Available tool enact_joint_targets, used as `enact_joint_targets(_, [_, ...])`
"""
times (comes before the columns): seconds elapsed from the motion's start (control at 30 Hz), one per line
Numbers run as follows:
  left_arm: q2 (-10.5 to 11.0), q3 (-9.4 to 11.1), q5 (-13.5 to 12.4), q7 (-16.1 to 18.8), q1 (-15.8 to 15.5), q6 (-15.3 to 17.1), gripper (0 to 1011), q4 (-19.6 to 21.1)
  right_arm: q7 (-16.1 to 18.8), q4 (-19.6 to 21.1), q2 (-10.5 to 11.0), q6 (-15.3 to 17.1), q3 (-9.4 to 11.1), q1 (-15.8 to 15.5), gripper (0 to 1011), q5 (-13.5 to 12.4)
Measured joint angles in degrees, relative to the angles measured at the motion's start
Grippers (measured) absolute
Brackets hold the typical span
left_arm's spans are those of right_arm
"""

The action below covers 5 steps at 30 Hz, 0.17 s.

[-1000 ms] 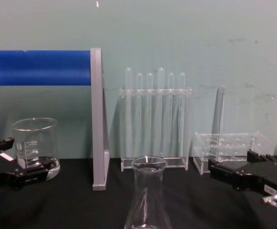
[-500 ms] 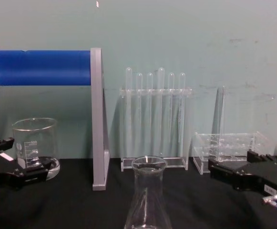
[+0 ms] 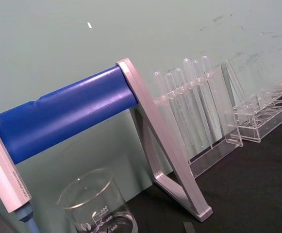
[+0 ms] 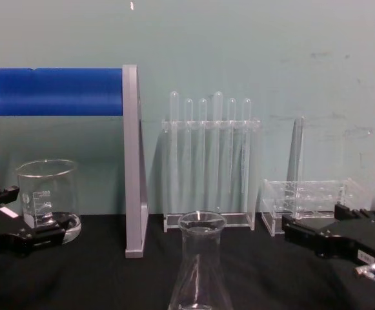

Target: Grasp the erlenmeyer flask with one hand, shake it three times, then place it back.

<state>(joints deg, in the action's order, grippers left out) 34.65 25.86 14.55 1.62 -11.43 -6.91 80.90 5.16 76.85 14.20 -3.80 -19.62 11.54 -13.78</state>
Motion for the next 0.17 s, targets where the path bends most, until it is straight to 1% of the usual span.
enact_joint_targets(0.17, [0.00,0.00,0.00,0.00,0.00,0.00,1000,0.00,0.00,0.00,0.00,0.00,0.00,0.00,1000,0.00])
